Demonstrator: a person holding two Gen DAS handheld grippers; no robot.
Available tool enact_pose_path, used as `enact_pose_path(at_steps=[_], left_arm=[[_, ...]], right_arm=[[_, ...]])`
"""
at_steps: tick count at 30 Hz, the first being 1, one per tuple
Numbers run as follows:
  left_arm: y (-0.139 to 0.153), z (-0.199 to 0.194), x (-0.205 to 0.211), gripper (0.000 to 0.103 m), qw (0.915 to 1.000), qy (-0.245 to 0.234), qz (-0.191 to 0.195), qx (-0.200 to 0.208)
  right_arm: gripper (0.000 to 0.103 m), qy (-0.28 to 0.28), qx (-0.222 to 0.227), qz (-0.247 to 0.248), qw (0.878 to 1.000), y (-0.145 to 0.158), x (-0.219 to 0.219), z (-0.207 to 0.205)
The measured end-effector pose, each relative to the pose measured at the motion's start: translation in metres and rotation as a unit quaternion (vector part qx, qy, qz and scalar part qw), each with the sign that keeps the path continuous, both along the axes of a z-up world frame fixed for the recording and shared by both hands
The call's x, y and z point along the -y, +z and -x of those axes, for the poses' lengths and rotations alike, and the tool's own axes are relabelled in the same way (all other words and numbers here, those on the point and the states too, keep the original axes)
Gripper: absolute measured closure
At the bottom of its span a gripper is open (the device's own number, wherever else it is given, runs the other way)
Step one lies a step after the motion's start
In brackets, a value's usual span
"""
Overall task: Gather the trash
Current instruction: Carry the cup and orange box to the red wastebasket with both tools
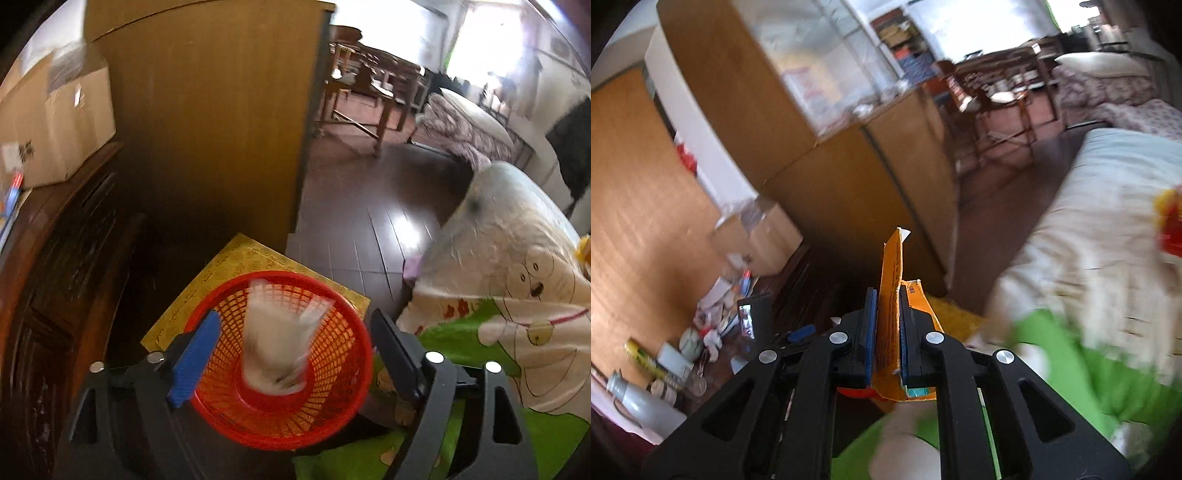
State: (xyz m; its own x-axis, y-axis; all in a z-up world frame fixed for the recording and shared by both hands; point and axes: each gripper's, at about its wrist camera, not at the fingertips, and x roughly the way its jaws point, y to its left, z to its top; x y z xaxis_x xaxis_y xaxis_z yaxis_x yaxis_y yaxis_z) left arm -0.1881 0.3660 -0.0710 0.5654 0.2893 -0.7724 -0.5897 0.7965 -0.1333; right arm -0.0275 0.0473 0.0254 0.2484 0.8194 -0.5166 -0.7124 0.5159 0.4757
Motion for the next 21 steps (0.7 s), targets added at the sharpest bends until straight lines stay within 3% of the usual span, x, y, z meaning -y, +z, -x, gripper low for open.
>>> enact_pose_path(at_steps=[7, 13, 14, 15, 16, 19, 21], left_arm=[[-0.002, 0.035, -0.039, 0.012, 0.9979, 0.061, 0.01, 0.02], [-0.015, 0.053, -0.056, 0.012, 0.9954, 0.092, 0.021, 0.018], [-0.018, 0.056, -0.058, 0.012, 0.9951, 0.095, 0.022, 0.017], [-0.02, 0.058, -0.061, 0.012, 0.9947, 0.099, 0.023, 0.016], [-0.023, 0.057, -0.06, 0.012, 0.9945, 0.101, 0.025, 0.015], [-0.029, 0.051, -0.063, 0.012, 0.9944, 0.099, 0.036, 0.014], [-0.028, 0.049, -0.062, 0.012, 0.9945, 0.098, 0.035, 0.015]], right_arm=[[0.091, 0.085, -0.027, 0.051, 0.995, -0.027, -0.104, 0.013], [0.088, 0.121, -0.046, 0.088, 0.988, -0.058, -0.166, 0.018], [0.084, 0.122, -0.046, 0.101, 0.986, -0.067, -0.177, 0.017], [0.068, 0.126, -0.053, 0.116, 0.984, -0.074, -0.184, 0.017], [0.06, 0.133, -0.074, 0.134, 0.979, -0.084, -0.193, 0.016], [0.059, 0.134, -0.078, 0.12, 0.981, -0.085, -0.193, 0.018], [0.059, 0.133, -0.055, 0.114, 0.983, -0.078, -0.186, 0.023]])
